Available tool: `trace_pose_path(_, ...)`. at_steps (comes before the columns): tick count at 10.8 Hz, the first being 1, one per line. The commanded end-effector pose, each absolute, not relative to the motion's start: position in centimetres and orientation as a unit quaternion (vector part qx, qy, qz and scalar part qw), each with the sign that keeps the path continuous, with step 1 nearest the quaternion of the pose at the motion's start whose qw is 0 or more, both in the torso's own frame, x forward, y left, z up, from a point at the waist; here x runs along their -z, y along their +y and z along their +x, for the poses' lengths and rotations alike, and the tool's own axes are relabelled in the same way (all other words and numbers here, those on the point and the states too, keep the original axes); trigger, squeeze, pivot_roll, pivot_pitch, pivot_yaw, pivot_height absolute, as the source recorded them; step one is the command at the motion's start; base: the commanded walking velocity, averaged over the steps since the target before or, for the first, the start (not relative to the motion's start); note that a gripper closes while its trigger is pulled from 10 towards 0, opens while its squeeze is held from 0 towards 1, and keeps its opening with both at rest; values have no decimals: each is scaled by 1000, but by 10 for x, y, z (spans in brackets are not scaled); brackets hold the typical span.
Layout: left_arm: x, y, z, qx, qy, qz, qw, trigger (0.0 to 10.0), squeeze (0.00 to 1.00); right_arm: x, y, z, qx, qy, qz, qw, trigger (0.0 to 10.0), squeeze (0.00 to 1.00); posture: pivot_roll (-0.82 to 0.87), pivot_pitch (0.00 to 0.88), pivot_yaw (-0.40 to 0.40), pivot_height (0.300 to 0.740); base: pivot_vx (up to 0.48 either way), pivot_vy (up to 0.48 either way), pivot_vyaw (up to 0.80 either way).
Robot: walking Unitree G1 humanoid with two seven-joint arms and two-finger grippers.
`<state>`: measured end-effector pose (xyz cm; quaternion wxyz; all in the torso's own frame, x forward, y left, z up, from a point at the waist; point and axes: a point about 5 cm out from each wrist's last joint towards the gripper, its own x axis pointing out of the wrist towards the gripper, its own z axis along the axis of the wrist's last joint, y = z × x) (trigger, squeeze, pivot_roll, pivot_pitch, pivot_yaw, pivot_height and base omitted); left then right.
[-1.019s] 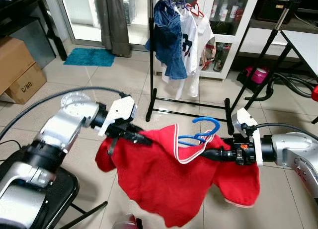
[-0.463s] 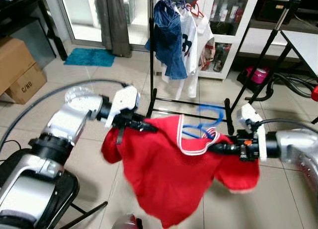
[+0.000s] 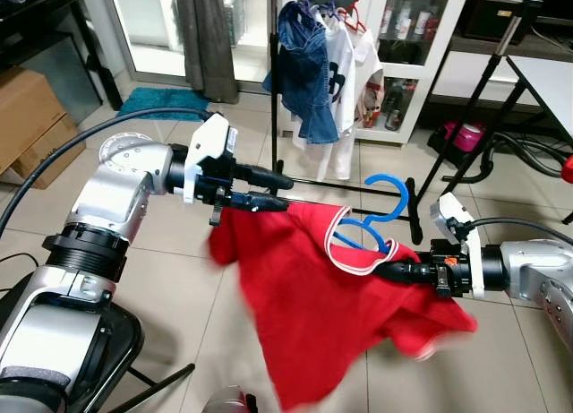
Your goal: Hang hanger
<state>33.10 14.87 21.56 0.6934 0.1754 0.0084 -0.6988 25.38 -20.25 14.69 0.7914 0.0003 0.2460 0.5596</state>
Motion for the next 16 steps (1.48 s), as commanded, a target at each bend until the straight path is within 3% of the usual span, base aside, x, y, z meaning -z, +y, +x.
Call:
trace_pose_path(1,-219,148,332,696,-1,184,694,10000,1000,-155,-202,254,-566,222,5,794,0,0,31,0,28,740,0,0,0)
trace_pose_path(3,-231,155,340,660,-32,175,730,10000,1000,-149,-206,253,-551,230,0,802,0,0,33,0,21,740,0,0,0)
trace_pose_path(4,-236,162,345,615,-42,171,768,10000,831,-148,-214,256,-516,223,-3,827,0,0,32,0,14,740,0,0,0)
trace_pose_path(5,-235,169,349,566,-36,169,806,10000,267,-144,-219,259,-470,209,-6,857,0,0,34,0,11,740,0,0,0)
trace_pose_path(6,-229,174,349,529,-32,155,834,10000,0,-139,-220,260,-426,197,-6,883,0,0,30,0,15,740,0,0,0)
trace_pose_path(8,-205,172,342,469,-21,99,878,10000,0,-127,-218,264,-312,174,22,934,0,0,26,0,19,740,0,0,0)
trace_pose_path(10,-161,162,338,335,40,107,935,10000,0,-110,-212,260,-182,157,46,970,0,0,18,0,29,740,0,0,0)
trace_pose_path(11,-135,149,327,271,21,100,957,10000,0,-94,-216,255,-46,159,64,984,10000,0,10,0,54,740,0,0,0)
trace_pose_path(13,-120,147,319,228,41,100,968,10000,0,-86,-217,252,24,169,21,985,10000,0,2,0,58,740,0,0,0)
trace_pose_path(16,-106,138,306,200,58,113,972,10000,0,-86,-202,252,24,174,44,983,10000,0,6,0,53,740,0,0,0)
